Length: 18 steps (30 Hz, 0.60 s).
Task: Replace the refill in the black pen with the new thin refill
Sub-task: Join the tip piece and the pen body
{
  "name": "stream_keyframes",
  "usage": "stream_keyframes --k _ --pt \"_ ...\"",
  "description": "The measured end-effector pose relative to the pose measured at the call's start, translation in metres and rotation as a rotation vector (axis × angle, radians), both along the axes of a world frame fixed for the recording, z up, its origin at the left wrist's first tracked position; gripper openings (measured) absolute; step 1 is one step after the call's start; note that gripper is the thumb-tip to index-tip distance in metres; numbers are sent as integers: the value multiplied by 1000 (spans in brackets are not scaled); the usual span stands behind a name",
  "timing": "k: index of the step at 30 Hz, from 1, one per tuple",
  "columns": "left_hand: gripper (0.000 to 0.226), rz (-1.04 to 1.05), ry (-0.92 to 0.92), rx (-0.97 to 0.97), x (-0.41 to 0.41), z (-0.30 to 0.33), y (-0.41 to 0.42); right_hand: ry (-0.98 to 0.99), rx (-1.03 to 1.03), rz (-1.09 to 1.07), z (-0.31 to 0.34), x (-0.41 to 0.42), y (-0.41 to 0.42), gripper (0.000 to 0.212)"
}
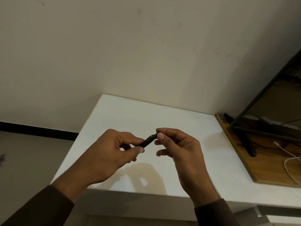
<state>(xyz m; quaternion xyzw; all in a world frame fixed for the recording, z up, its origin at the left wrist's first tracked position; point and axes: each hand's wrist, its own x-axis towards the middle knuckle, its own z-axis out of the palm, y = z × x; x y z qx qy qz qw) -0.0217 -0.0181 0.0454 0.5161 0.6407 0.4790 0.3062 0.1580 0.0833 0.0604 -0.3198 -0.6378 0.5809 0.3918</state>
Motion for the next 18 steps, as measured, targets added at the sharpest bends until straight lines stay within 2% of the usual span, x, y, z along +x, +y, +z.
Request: stream_keyframes --k 6,13,18 --pt "20 3 -17 11 1 -1 1 21 -33 32 -1 0 1 15" --pt "22 -60 -18 17 -2 1 -1 185 -409 202 1 -5 0 27" --pt "22 -93 -41 34 -2 2 -1 189 -523 336 2 -3 2 34"
